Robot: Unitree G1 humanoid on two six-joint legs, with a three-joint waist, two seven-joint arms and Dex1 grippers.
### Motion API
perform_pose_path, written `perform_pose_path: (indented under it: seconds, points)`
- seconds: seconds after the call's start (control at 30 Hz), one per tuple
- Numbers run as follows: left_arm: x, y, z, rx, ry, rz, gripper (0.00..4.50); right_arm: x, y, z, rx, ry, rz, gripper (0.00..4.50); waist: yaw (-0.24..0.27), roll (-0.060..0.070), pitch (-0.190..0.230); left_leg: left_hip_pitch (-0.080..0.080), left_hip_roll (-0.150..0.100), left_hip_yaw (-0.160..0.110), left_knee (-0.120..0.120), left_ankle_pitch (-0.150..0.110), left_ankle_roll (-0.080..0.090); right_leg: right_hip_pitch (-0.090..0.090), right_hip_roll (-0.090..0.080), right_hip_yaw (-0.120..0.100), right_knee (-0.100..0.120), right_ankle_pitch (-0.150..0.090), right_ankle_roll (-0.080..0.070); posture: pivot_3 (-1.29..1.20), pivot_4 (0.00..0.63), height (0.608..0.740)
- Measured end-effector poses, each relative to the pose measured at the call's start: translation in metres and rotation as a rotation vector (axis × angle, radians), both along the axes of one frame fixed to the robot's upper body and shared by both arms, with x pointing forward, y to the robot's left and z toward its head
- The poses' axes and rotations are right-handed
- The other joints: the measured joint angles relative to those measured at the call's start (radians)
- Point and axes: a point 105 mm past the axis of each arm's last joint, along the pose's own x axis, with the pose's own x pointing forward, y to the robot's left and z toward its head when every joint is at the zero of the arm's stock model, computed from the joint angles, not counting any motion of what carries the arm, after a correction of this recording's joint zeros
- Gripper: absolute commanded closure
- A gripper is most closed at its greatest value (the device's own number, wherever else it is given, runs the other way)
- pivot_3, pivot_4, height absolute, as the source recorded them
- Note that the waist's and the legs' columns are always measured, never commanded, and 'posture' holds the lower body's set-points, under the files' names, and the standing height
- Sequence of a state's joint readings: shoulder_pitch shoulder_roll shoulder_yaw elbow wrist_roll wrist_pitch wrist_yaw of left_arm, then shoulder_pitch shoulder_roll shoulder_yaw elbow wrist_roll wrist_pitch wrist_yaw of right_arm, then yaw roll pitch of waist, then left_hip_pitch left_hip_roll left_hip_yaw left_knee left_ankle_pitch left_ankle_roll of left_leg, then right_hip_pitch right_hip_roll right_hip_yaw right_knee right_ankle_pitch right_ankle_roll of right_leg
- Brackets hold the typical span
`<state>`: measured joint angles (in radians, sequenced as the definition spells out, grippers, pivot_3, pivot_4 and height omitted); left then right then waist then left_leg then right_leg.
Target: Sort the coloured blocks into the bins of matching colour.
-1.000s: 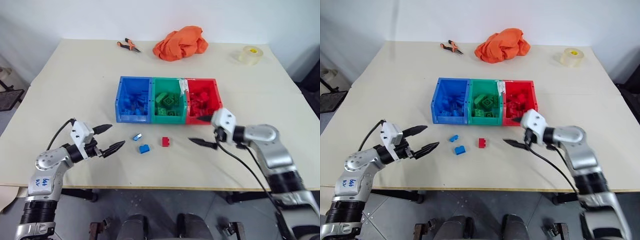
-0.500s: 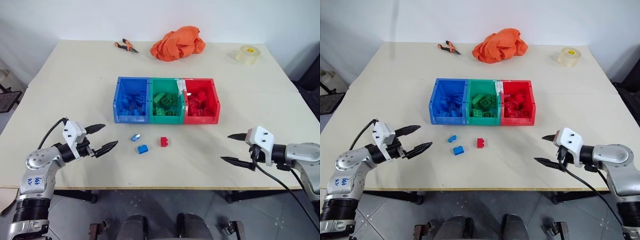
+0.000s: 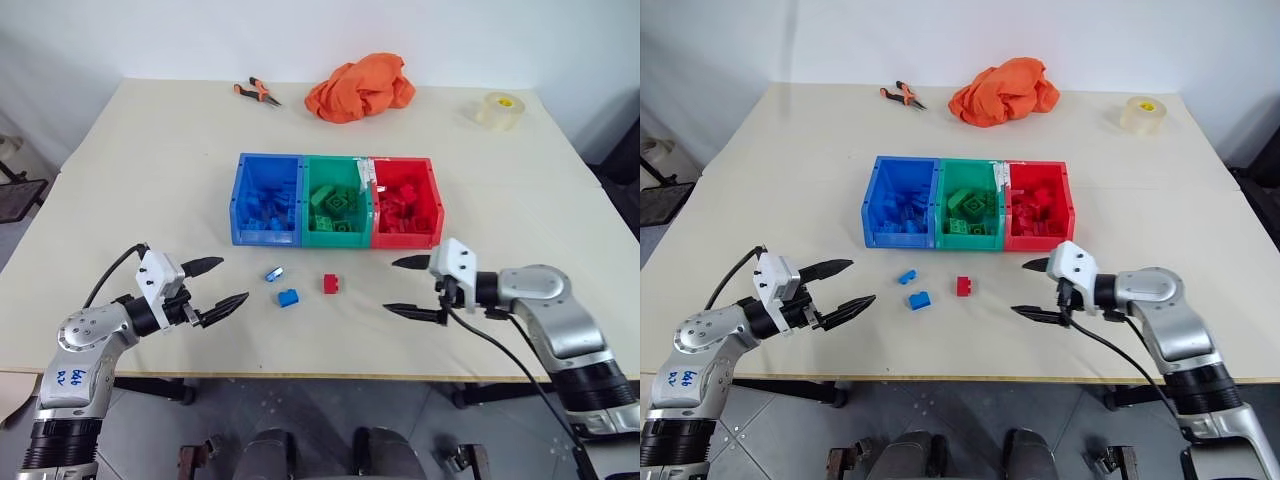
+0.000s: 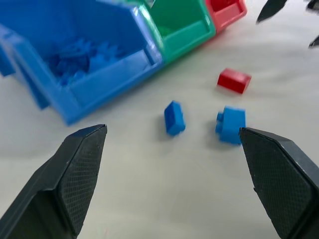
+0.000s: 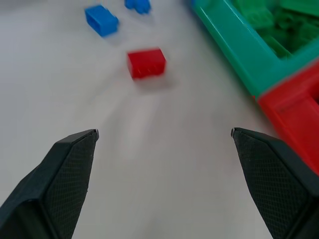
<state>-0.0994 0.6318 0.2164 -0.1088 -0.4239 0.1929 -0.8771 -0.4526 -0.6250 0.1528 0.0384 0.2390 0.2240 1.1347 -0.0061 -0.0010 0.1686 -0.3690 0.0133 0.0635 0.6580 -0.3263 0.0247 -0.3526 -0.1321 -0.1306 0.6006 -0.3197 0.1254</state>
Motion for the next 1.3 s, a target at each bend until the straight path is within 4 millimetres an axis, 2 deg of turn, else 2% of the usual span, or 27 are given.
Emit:
perform_pose_path:
  seconds: [0.13,0.27,0.43,0.53,0.7,0.77,0.9,0.97,1.07,1.2,1.27,1.3]
  points:
    - [-0.006,-0.001,-0.003,0.001,0.011,-0.002,0.0,0.01,0.035,-0.014,0.028,0.046,0.041,0.04,-0.005,0.0,0.0,0.0,0.0,0.0,0.0,0.0,-0.001,-0.001,0.001,0.0,0.002,0.0,0.0,0.0,0.15,0.74]
    - [-0.007,0.002,-0.004,0.001,0.018,0.011,0.0,0.022,0.061,-0.022,0.042,0.033,0.051,0.04,0.0,0.0,0.0,0.0,-0.001,-0.001,0.001,0.0,0.0,-0.001,0.0,0.0,0.002,0.0,0.0,0.0,0.15,0.74]
    - [-0.015,0.001,-0.003,-0.025,0.033,-0.001,0.0,0.037,0.069,-0.024,0.03,0.008,0.037,0.04,0.0,0.0,0.0,0.0,-0.001,-0.003,0.001,0.0,0.0,-0.001,0.0,0.001,0.005,0.0,0.0,0.0,0.15,0.74]
    - [-0.018,0.005,-0.002,-0.03,0.046,-0.002,0.0,0.037,0.071,-0.028,0.022,0.011,0.052,0.66,-0.004,0.0,0.0,0.0,-0.001,-0.002,0.001,0.0,-0.001,-0.001,0.0,0.001,0.005,0.0,0.0,0.0,0.15,0.74]
    - [-0.028,0.01,-0.006,-0.013,0.091,-0.054,0.0,0.032,0.071,-0.029,0.023,0.006,0.064,2.41,-0.01,0.0,0.0,0.0,-0.001,-0.003,0.0,0.0,-0.001,-0.001,0.0,0.001,0.005,0.0,0.0,0.0,0.15,0.74]
    - [-0.03,0.01,-0.008,-0.011,0.103,-0.075,0.0,0.031,0.072,-0.029,0.029,0.0,0.064,2.99,-0.012,0.001,0.0,0.0,-0.001,-0.003,0.0,0.0,-0.001,-0.002,0.0,0.001,0.005,0.0,0.0,0.0,0.15,0.74]
    - [-0.03,0.012,-0.01,-0.019,0.116,-0.093,0.0,0.033,0.067,-0.016,0.072,-0.046,0.007,2.99,-0.014,0.001,0.0,-0.001,-0.001,-0.003,0.0,0.0,-0.001,-0.003,0.0,0.002,0.006,0.0,0.0,0.0,0.15,0.74]
    - [-0.027,0.009,-0.006,-0.023,0.092,-0.112,0.0,0.038,0.059,0.002,0.113,-0.082,-0.055,2.99,-0.014,0.001,0.0,-0.001,-0.001,-0.003,0.0,0.0,-0.001,-0.003,0.0,0.002,0.006,0.0,0.0,0.0,0.15,0.74]
    - [-0.024,0.003,0.0,-0.037,0.035,-0.15,0.0,0.049,0.033,0.036,0.176,-0.159,-0.192,2.99,-0.012,0.001,0.0,-0.001,-0.001,-0.003,0.0,0.0,-0.001,-0.003,-0.001,0.002,0.006,0.0,0.0,0.0,0.15,0.74]
    - [-0.023,-0.009,-0.003,-0.058,0.023,-0.222,0.0,0.076,-0.012,0.074,0.203,-0.269,-0.421,2.99,-0.016,0.001,0.0,-0.001,-0.001,-0.001,0.0,0.0,-0.001,-0.003,0.0,0.001,0.006,0.0,-0.001,0.0,0.15,0.74]
    - [-0.022,-0.012,-0.003,-0.067,0.02,-0.25,0.0,0.085,-0.023,0.085,0.212,-0.297,-0.482,2.99,-0.021,0.001,0.0,0.0,0.0,-0.001,-0.001,0.0,-0.001,-0.003,0.001,0.001,0.006,0.0,-0.001,0.0,0.15,0.74]
    - [-0.02,-0.015,-0.002,-0.069,0.013,-0.268,0.0,0.09,-0.026,0.087,0.207,-0.298,-0.504,2.64,-0.022,0.001,0.0,0.0,0.0,0.0,-0.001,0.0,-0.001,-0.004,0.001,0.001,0.006,0.0,-0.001,0.0,0.15,0.74]
